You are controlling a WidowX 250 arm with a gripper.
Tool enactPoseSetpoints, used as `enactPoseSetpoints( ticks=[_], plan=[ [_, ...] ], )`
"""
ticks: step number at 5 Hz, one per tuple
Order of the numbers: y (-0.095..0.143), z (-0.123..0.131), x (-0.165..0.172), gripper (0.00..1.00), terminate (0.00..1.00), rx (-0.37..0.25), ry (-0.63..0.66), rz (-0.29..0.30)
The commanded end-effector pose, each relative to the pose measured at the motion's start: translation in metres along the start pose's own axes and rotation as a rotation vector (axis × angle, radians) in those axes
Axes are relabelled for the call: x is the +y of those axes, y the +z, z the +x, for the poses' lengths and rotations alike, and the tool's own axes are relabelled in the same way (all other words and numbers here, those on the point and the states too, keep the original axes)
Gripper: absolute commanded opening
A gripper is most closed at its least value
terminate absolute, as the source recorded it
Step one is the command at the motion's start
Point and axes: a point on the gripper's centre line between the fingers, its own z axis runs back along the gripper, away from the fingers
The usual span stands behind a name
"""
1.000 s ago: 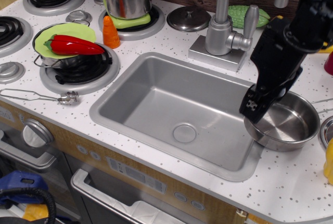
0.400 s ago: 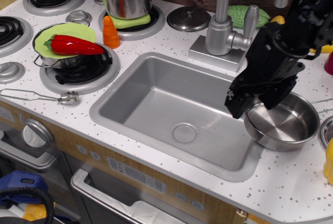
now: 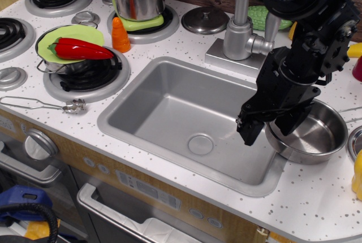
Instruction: Put pan in sink
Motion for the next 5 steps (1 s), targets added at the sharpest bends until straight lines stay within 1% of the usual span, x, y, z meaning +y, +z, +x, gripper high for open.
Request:
enactPoseSetpoints(
  ticks=[1, 3, 4, 5],
  plan=[
    [0.0, 0.006, -0.01, 0.0, 0.0, -0.007, 0.055, -0.09],
    [0.003, 0.01, -0.011, 0.0, 0.0, 0.006, 0.072, -0.098],
    [0.017, 0.023, -0.004, 0.0, 0.0, -0.008, 0.077, -0.077],
    [0.026, 0.041, 0.016, 0.0, 0.0, -0.025, 0.03, -0.062]
  ],
)
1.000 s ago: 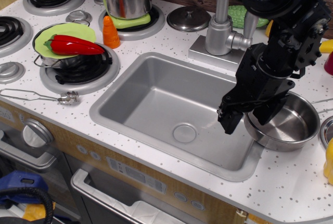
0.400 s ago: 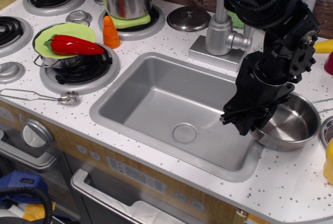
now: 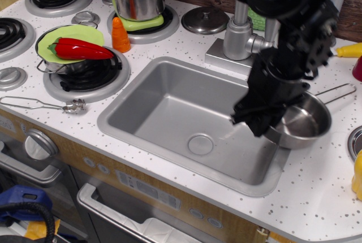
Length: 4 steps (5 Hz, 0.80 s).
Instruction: Put pan in sink
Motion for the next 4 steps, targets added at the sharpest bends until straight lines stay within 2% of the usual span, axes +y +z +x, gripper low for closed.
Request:
enactPoseSetpoints(
  ticks=[1, 4],
  plan=[
    [0.027, 0.026, 0.024, 0.0, 0.0, -0.048, -0.035, -0.033],
    [0.001, 0.049, 0.109, 0.0, 0.0, -0.099, -0.196, -0.067]
  ],
)
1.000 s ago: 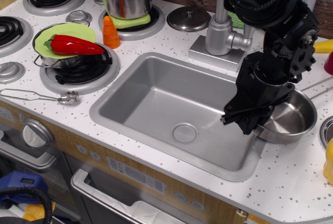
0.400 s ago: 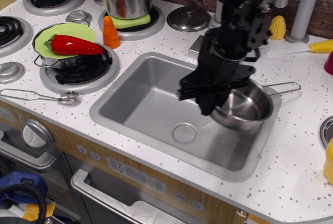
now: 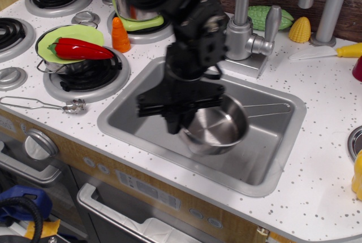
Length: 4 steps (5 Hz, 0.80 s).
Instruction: Put pan in sink
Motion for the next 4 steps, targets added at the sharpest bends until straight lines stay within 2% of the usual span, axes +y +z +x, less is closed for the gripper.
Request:
enactPoseSetpoints(
  ticks=[1, 3, 4],
  plan=[
    [0.0, 0.016, 0.016, 0.0, 0.0, -0.044, -0.015, -0.055],
    [-0.009, 0.022, 0.006, 0.0, 0.0, -0.084, -0.037, -0.058],
    [-0.014, 0.029, 0.003, 1.0, 0.0, -0.111, -0.056, -0.092]
  ],
)
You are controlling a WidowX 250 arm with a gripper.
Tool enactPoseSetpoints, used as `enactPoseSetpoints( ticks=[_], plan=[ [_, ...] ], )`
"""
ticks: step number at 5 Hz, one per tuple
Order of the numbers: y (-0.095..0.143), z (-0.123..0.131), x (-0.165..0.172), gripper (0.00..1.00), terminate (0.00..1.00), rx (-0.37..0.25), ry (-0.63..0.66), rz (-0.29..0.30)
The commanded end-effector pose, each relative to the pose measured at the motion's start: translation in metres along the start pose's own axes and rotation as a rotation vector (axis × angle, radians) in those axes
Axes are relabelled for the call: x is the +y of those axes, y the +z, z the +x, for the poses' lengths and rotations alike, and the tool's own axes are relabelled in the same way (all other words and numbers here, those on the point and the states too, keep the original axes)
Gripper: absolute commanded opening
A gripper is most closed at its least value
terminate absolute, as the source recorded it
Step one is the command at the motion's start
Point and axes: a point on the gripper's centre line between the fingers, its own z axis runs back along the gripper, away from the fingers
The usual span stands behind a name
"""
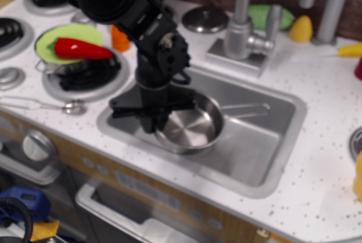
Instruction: Put pan in sink
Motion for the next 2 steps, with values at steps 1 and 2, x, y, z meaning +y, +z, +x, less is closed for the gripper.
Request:
enactPoseSetpoints(
  ticks=[1, 2],
  plan=[
    [0.0036, 0.0114, -0.0043, 1.0, 0.0, -0.041, -0.001, -0.033],
    [0.0036, 0.0114, -0.0043, 1.0, 1.0, -0.041, -0.001, -0.033]
  ],
)
